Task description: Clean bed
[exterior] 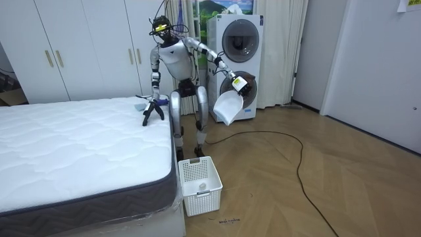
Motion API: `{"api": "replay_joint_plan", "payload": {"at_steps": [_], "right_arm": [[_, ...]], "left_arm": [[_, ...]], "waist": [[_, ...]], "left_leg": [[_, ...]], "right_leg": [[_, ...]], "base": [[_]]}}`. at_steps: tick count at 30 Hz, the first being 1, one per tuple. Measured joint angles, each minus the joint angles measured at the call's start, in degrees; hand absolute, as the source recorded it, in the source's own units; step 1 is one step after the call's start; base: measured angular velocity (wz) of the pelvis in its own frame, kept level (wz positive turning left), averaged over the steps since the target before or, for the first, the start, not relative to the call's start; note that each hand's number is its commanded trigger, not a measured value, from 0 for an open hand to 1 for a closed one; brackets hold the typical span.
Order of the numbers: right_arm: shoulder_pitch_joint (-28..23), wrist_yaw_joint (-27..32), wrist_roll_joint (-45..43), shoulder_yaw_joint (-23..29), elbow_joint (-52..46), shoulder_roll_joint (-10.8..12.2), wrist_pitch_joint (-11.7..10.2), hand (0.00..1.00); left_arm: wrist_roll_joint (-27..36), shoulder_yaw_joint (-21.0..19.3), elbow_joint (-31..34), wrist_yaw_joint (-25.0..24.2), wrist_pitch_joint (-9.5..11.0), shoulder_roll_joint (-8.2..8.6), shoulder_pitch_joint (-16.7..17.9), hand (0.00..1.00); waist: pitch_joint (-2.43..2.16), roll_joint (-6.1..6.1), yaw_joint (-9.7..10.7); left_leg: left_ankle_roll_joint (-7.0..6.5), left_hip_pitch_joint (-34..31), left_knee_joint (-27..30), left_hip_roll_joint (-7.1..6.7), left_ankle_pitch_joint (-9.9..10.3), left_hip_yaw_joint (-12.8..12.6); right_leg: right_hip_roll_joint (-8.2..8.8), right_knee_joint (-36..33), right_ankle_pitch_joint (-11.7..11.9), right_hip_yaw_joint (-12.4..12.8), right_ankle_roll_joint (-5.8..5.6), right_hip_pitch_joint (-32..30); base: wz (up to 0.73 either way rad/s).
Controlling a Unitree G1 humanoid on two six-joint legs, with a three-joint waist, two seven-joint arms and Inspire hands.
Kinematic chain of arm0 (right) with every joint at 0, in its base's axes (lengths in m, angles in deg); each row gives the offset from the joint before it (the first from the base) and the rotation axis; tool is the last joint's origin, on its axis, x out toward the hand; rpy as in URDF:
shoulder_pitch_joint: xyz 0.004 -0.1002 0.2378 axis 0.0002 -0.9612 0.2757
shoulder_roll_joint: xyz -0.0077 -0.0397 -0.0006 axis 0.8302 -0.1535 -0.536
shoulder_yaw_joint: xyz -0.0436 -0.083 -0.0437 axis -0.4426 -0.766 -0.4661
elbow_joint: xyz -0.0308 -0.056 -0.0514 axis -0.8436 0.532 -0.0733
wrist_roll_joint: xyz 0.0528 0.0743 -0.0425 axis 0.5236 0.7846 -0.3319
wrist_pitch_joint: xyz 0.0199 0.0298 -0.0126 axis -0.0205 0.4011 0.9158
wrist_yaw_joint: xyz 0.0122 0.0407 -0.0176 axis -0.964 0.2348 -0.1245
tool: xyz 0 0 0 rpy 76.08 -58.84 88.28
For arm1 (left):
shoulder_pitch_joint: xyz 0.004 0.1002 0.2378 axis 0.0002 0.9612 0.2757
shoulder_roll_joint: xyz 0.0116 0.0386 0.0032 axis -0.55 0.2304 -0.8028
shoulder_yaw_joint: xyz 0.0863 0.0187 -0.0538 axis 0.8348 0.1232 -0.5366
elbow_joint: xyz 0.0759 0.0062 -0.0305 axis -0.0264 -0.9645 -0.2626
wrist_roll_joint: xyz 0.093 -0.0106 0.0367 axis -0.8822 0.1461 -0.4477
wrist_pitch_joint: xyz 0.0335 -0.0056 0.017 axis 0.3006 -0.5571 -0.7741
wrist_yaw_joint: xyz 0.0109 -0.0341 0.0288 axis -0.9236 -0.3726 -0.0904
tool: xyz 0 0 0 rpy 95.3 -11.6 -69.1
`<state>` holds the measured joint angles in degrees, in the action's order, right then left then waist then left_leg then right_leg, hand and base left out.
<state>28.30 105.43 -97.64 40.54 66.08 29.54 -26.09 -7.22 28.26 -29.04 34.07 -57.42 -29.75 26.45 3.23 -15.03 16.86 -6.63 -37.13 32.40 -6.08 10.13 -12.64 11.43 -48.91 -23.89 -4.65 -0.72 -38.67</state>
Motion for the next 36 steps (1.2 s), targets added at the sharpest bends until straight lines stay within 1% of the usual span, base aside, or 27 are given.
{"api": "replay_joint_plan", "payload": {"at_steps": [2,4,5,7,9,11,13,14,16,18,19,20,21,22,23,24,25,27,28,29,30,31,32,33,34,35,36], "right_arm": [[0.0,0.1,1.0,-0.3,-0.1,0.0,0.0,0.00],[0.0,0.1,1.3,-0.3,-0.2,-0.1,0.0,0.00],[0.0,0.1,1.3,-0.3,-0.3,-0.1,-0.1,0.00],[0.0,0.1,1.4,-0.3,-0.5,-0.1,-0.1,0.00],[0.0,0.5,2.2,-0.9,-0.4,-0.1,-0.2,0.00],[0.0,1.1,3.6,-1.6,0.8,-0.2,-0.6,0.00],[0.0,1.2,3.8,-2.1,1.1,-0.7,-0.7,0.00],[0.0,1.3,3.8,-2.3,2.0,-0.8,-0.9,0.00],[0.0,1.6,4.4,-2.4,2.9,-0.9,-1.7,0.00],[0.0,1.6,5.6,-2.6,4.5,-0.9,-3.3,0.00],[0.0,1.6,5.6,-2.6,4.8,-0.9,-3.6,0.00],[-0.1,1.3,5.9,-2.6,5.3,-0.9,-3.9,0.00],[-0.1,1.2,6.3,-2.7,5.4,-0.9,-3.9,0.00],[-0.1,1.2,8.0,-2.9,5.4,-0.9,-4.0,0.00],[-0.4,1.2,8.3,-2.9,5.4,-0.9,-4.0,0.00],[-1.0,1.3,8.3,-2.9,5.4,-0.9,-4.2,0.00],[-1.3,1.4,8.3,-2.9,5.4,-0.9,-4.4,0.00],[-1.6,1.6,8.2,-3.1,6.2,-0.8,-4.7,0.00],[-1.6,1.6,8.2,-3.1,6.6,-0.8,-4.9,0.00],[-1.8,1.6,8.2,-3.6,7.0,-0.8,-5.0,0.00],[-2.1,1.6,8.0,-4.0,7.3,-0.6,-5.0,0.00],[-2.3,1.6,8.0,-4.0,7.3,-0.3,-4.8,0.00],[-3.1,1.6,8.1,-4.0,7.3,0.4,-4.4,0.00],[-3.5,1.5,8.3,-4.0,7.5,0.6,-4.3,0.00],[-4.5,1.2,8.6,-3.4,8.1,1.2,-4.1,0.00],[-5.9,1.0,9.3,-2.3,8.3,1.8,-3.7,0.00],[-6.6,1.0,10.2,-2.1,8.4,1.9,-3.4,0.00]], "left_arm": [[0.6,0.0,-0.6,-0.1,0.0,-0.15,-0.5,1.00],[1.8,0.0,-1.2,-0.2,0.0,-0.38,-1.2,1.00],[2.5,0.0,-2.0,-0.2,0.0,-0.44,-1.7,1.00],[3.4,0.0,-2.1,-0.1,0.0,-0.44,-1.8,1.00],[3.7,0.0,-1.8,-0.1,0.0,-0.43,-1.8,1.00],[4.7,0.0,-1.4,0.7,0.2,-0.43,-2.1,1.00],[5.7,0.0,-1.2,1.9,0.5,-0.42,-2.1,1.00],[6.1,0.0,-0.9,2.4,0.5,-0.38,-2.1,1.00],[7.2,0.0,0.1,3.6,0.6,-0.35,-2.1,1.00],[9.3,0.0,1.9,6.0,1.6,0.04,-2.1,1.00],[9.4,0.0,2.5,6.5,2.2,0.19,-2.1,1.00],[9.5,0.0,3.9,7.7,3.2,0.32,-2.0,1.00],[9.6,0.0,4.6,8.3,3.6,0.42,-2.0,1.00],[10.1,0.0,5.9,9.5,4.6,0.52,-1.9,1.00],[10.2,-0.3,7.5,10.9,5.0,0.92,-1.3,1.00],[10.2,-0.3,9.5,12.1,5.6,0.96,-0.9,1.00],[10.2,-0.3,10.3,12.8,6.2,0.96,-0.9,1.00],[10.0,-2.2,13.3,15.8,8.0,0.96,0.3,1.00],[10.0,-3.0,13.8,16.5,8.7,0.96,1.0,1.00],[10.2,-5.0,14.8,18.0,9.7,0.96,2.8,1.00],[10.3,-7.9,16.7,19.4,10.1,0.98,5.8,1.00],[10.5,-9.0,17.4,20.0,10.4,0.98,7.2,1.00],[11.7,-10.7,19.1,20.7,10.9,0.98,10.1,1.00],[12.6,-11.3,20.2,20.8,11.0,0.99,11.4,1.00],[13.4,-12.6,22.2,20.8,11.9,1.09,14.0,1.00],[13.9,-12.9,24.6,20.8,12.4,1.12,15.5,1.00],[14.0,-13.1,26.0,20.9,12.4,1.16,16.2,1.00]], "waist": [[0.00,-0.01,-0.1],[0.00,-0.01,-0.2],[0.01,-0.01,-0.1],[0.00,0.01,-0.2],[0.01,0.00,-0.1],[0.05,0.08,0.1],[0.10,0.14,0.0],[0.23,0.31,0.0],[0.30,0.45,0.0],[0.77,1.04,0.1],[0.84,1.16,0.1],[1.08,1.49,0.0],[1.09,1.57,0.0],[1.19,2.02,-0.3],[1.10,2.30,-0.6],[1.04,2.37,-1.3],[1.01,2.46,-1.8],[0.51,3.54,-4.4],[0.34,3.79,-5.1],[-0.04,4.42,-6.3],[-0.27,4.73,-6.6],[-0.32,4.84,-6.7],[-0.66,5.37,-7.0],[-0.78,5.53,-7.1],[-1.16,5.96,-7.1],[-1.65,6.52,-7.3],[-1.90,6.77,-7.6]], "left_leg": [[0.00,-0.1,0.3,0.35,0.0,-0.3],[-0.04,-0.1,0.3,0.88,0.0,-1.5],[-0.20,0.0,0.3,1.33,0.1,-2.5],[-0.28,0.4,0.3,1.53,0.2,-3.3],[-0.29,0.8,0.3,1.83,0.2,-3.8],[-0.34,1.8,0.3,2.64,0.3,-4.7],[-0.29,2.3,0.3,2.88,0.4,-4.7],[-0.33,2.8,0.3,2.89,0.5,-4.8],[-0.36,3.0,0.4,2.99,0.6,-4.8],[-0.34,4.0,0.1,3.11,0.6,-4.8],[-0.27,4.3,0.1,3.28,0.7,-4.8],[-0.19,4.8,0.0,3.40,0.8,-4.6],[-0.19,4.9,-0.1,3.44,0.8,-4.6],[-0.17,5.3,0.0,3.48,1.0,-4.6],[-0.06,5.5,0.3,3.65,1.2,-4.7],[0.11,5.6,0.7,4.26,1.8,-4.8],[0.19,5.6,0.9,4.56,2.0,-4.8],[0.95,6.5,0.8,5.02,2.5,-4.3],[1.17,6.9,0.8,5.11,2.7,-4.2],[1.55,7.9,0.8,5.16,2.9,-3.9],[2.20,9.0,0.9,5.13,3.3,-2.3],[2.51,9.6,1.0,5.09,3.5,-1.3],[2.88,11.2,0.8,4.98,3.7,0.1],[3.09,12.0,0.7,4.96,3.8,0.9],[3.34,13.8,0.1,5.08,4.0,1.4],[3.35,15.5,-0.8,5.30,4.0,1.2],[3.37,16.2,-1.6,5.37,4.0,1.2]], "right_leg": [[-0.32,0.0,0.1,0.2,0.11,-0.1],[-0.59,-0.3,0.1,0.7,0.14,-0.3],[-0.66,-0.7,0.1,1.0,0.14,-0.4],[-0.73,-1.1,0.0,1.6,0.26,-0.4],[-0.85,-1.0,-0.1,1.7,0.42,0.1],[-1.24,-0.3,-0.2,1.3,0.60,1.5],[-1.48,0.1,-0.1,1.2,0.67,2.2],[-1.43,0.2,-0.1,1.1,0.65,2.6],[-1.44,0.3,-0.2,0.9,0.63,3.0],[-1.52,1.0,-0.2,0.5,0.64,4.3],[-1.57,1.3,-0.2,0.3,0.65,4.8],[-1.55,1.8,-0.2,0.0,0.68,5.6],[-1.54,2.1,-0.2,0.0,0.69,5.8],[-1.56,2.3,-0.1,0.0,0.69,6.0],[-1.75,2.6,-0.1,0.2,0.68,6.0],[-2.33,3.3,0.1,0.6,0.79,6.3],[-2.75,3.6,0.3,0.9,0.87,6.5],[-4.26,4.7,1.1,3.5,1.07,6.7],[-4.65,5.0,1.3,4.1,1.06,7.0],[-5.18,5.4,1.5,5.2,1.14,7.7],[-5.93,6.4,1.8,6.4,1.14,9.2],[-6.35,6.9,2.0,6.8,1.07,10.0],[-6.94,8.1,2.2,7.7,1.08,11.8],[-7.16,8.6,2.3,7.8,1.10,12.8],[-7.50,10.4,2.5,7.9,1.06,15.1],[-7.77,12.1,2.9,8.1,1.03,16.6],[-7.99,12.9,3.2,8.3,0.96,17.3]], "base": [[0.00],[0.00],[0.00],[-0.02],[-0.03],[0.02],[0.00],[0.00],[0.02],[0.05],[0.06],[0.06],[0.00],[-0.08],[-0.19],[-0.22],[-0.32],[-0.61],[-0.83],[-0.79],[-0.76],[-0.65],[-0.44],[-0.41],[-0.21],[-0.15],[-0.11]]}}
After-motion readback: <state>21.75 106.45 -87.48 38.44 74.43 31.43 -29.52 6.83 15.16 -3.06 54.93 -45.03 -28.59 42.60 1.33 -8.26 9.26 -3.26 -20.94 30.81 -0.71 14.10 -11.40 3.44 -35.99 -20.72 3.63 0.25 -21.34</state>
